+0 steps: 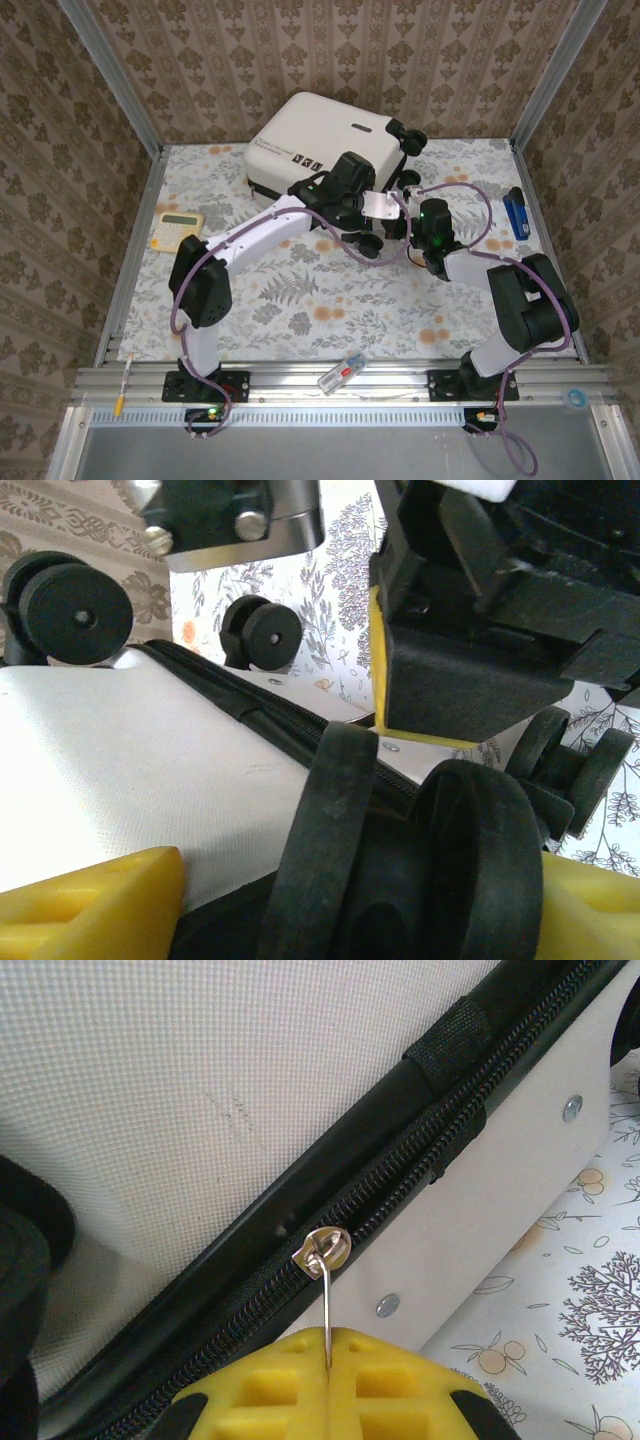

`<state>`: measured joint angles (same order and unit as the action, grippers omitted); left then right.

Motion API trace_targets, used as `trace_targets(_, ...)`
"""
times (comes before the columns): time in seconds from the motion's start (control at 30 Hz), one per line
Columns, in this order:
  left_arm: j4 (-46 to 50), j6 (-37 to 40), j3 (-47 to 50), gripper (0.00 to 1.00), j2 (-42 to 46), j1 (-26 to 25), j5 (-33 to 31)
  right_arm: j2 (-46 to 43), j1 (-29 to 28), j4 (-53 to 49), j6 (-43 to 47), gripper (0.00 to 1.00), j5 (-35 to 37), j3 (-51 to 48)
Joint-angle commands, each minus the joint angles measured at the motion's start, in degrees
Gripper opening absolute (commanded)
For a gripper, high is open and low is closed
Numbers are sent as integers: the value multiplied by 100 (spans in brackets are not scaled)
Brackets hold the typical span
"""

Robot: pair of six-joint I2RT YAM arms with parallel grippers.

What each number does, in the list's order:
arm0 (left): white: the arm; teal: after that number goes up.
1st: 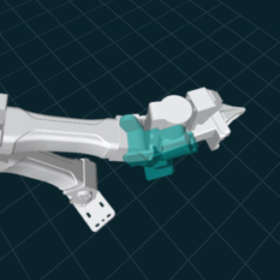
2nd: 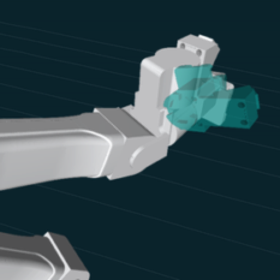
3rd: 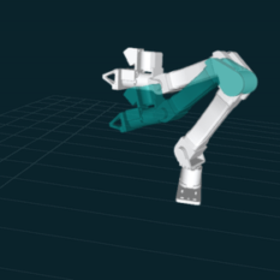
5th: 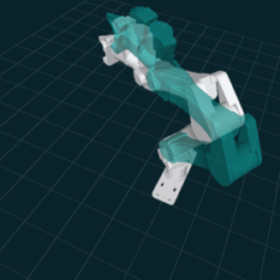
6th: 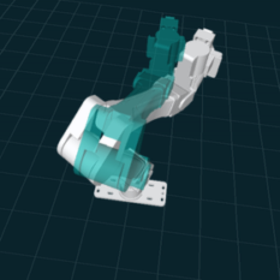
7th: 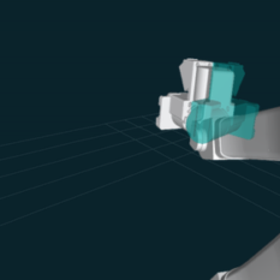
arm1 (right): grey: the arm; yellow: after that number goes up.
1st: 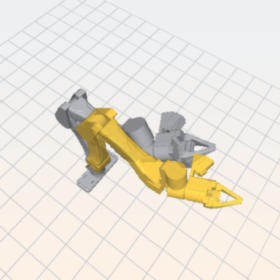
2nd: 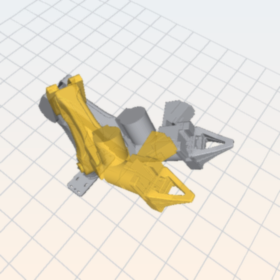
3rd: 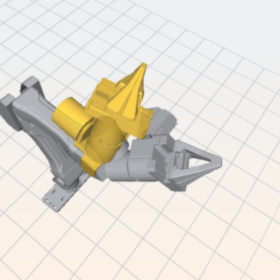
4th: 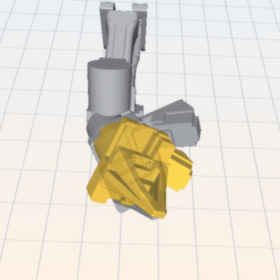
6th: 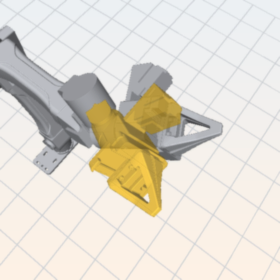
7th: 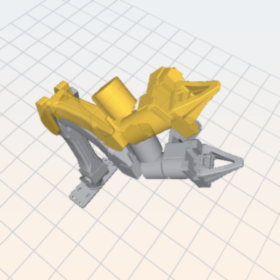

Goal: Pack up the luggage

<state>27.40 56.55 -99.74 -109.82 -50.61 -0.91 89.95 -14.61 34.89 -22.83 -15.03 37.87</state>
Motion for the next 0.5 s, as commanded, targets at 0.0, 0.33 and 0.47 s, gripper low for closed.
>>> trace_targets(0.0, -96, 240, 107, 76, -84, -87, -63, -162, 31, 70, 46, 0, -92, -26)
trace_targets(0.33, -819, 320, 583, 65, -14, -244, -384, -197, 35, 88, 24, 0, -72, -51)
trace_targets(0.47, -1139, 312, 751, 54, 20, -250, -526, -146, 46, 128, -16, 0, -71, -26)
